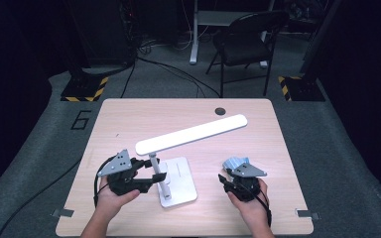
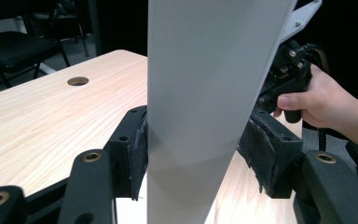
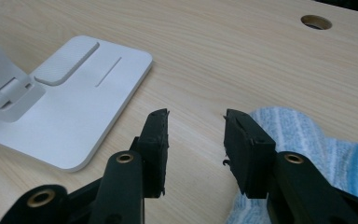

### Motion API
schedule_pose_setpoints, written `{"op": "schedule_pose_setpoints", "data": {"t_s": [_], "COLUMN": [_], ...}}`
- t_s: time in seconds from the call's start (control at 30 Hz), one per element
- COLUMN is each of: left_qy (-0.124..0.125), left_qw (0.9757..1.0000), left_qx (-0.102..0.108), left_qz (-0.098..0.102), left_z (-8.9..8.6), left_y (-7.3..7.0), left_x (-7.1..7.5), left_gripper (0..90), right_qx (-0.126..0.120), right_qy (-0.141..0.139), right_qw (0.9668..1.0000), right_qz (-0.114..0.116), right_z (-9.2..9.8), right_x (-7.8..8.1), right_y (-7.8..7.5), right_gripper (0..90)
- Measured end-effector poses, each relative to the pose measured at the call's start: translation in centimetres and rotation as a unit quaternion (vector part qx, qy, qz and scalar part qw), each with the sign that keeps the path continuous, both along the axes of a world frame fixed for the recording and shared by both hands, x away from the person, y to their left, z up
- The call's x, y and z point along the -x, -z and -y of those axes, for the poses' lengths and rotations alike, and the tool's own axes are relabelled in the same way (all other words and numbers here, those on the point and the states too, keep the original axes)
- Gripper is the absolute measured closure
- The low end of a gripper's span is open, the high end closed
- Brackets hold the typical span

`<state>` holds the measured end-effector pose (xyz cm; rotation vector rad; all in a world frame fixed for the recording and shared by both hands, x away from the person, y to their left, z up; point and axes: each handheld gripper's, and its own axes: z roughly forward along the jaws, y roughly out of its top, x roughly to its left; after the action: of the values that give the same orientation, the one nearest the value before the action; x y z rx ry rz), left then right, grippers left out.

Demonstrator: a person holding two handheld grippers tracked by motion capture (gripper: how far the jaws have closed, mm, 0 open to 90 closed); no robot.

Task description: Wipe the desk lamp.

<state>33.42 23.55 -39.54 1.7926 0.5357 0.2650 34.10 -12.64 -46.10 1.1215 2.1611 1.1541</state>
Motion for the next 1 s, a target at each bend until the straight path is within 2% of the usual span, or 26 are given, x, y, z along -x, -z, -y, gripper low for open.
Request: {"op": "schedule_pose_setpoints", "data": {"t_s": [0.13,0.17,0.33,0.5,0.6,0.7,0.87,0.97,1.0], "left_qy": [-0.006,-0.003,0.008,0.014,0.013,0.009,0.004,0.002,0.000], "left_qw": [0.9999,1.0000,0.9999,0.9999,0.9998,0.9999,1.0000,1.0000,1.0000], "left_qx": [0.000,-0.001,-0.002,-0.004,-0.004,-0.002,-0.003,-0.007,0.000], "left_qz": [-0.008,-0.009,-0.014,-0.009,-0.011,-0.005,0.004,0.006,0.000], "left_z": [-0.1,-0.2,-0.5,-0.9,-1.1,-0.8,0.3,1.0,1.3], "left_y": [-0.1,-0.2,-0.3,-0.7,-0.7,-0.6,-0.5,-0.5,-0.5], "left_x": [-0.1,-0.1,-0.1,0.0,0.0,0.1,0.4,0.4,0.5], "left_gripper": [49.2,49.2,48.5,48.2,49.6,50.5,51.0,51.2,51.3], "right_qx": [0.000,-0.009,-0.014,-0.020,-0.018,-0.028,-0.033,-0.030,-0.030], "right_qy": [-0.015,-0.024,-0.037,-0.051,-0.061,-0.068,-0.082,-0.090,-0.091], "right_qw": [0.9999,0.9996,0.9991,0.9984,0.9980,0.9973,0.9961,0.9954,0.9954], "right_qz": [-0.002,-0.010,-0.014,-0.013,-0.004,-0.008,0.002,0.000,0.001], "right_z": [-0.6,-1.0,-1.5,-2.1,-2.5,-3.0,-3.7,-4.1,-4.3], "right_x": [0.1,0.3,0.4,0.5,0.5,0.6,0.8,1.0,1.1], "right_y": [0.0,0.1,0.2,0.1,0.0,-0.1,-0.2,-0.2,-0.1], "right_gripper": [61.0,62.3,62.6,62.8,62.9,63.0,63.2,63.3,63.3]}}
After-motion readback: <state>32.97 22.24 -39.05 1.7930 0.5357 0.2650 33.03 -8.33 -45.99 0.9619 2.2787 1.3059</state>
